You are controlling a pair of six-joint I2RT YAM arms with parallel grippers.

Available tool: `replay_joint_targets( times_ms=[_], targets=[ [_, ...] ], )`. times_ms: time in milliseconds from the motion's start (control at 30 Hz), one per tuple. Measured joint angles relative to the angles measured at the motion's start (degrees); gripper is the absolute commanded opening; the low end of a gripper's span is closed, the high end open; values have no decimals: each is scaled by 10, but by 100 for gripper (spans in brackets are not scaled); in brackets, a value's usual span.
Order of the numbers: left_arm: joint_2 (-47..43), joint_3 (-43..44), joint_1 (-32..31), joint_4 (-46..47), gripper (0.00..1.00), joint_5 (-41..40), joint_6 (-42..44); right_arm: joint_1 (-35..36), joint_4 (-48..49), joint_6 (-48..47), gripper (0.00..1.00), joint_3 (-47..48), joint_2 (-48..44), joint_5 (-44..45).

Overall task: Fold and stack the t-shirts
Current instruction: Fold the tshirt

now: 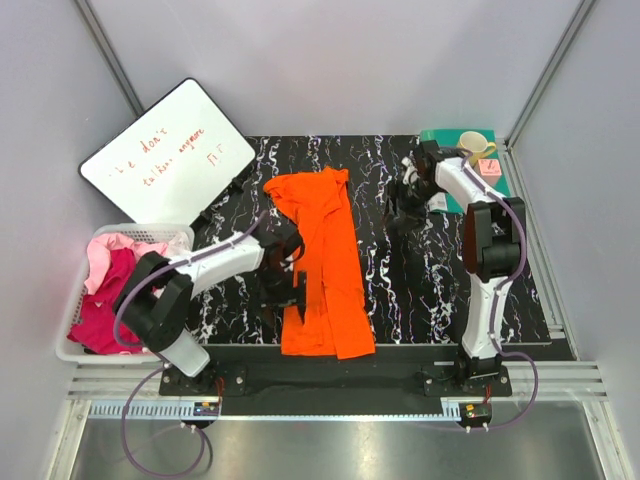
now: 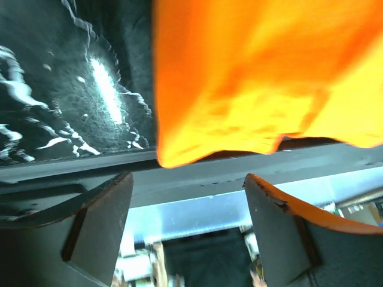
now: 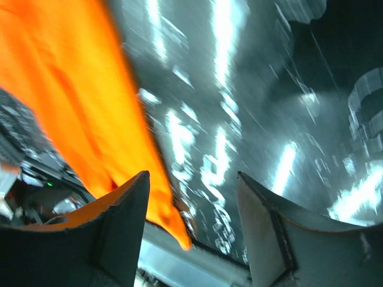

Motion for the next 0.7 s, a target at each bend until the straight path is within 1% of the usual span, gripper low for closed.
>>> replay_joint_targets(
  times_ms=[200,333,433,500,633,700],
  targets=[
    [-2,165,20,-35,83,-82,20,18,22,5,61,156,67,-30],
    [37,255,69,-29,83,-111,27,20,34,16,61,271,138,-45],
    [103,311,117,-16,82,-117,30,20,38,26,61,345,195,-54],
    [173,369,150,-13,83,-114,32,20,37,31,61,388,229,-56],
    [281,467,190,1,82,-99,33,20,34,47,60,464,286,-62],
    [318,504,205,13,82,-81,28,20,33,55,60,491,304,-67]
  ],
)
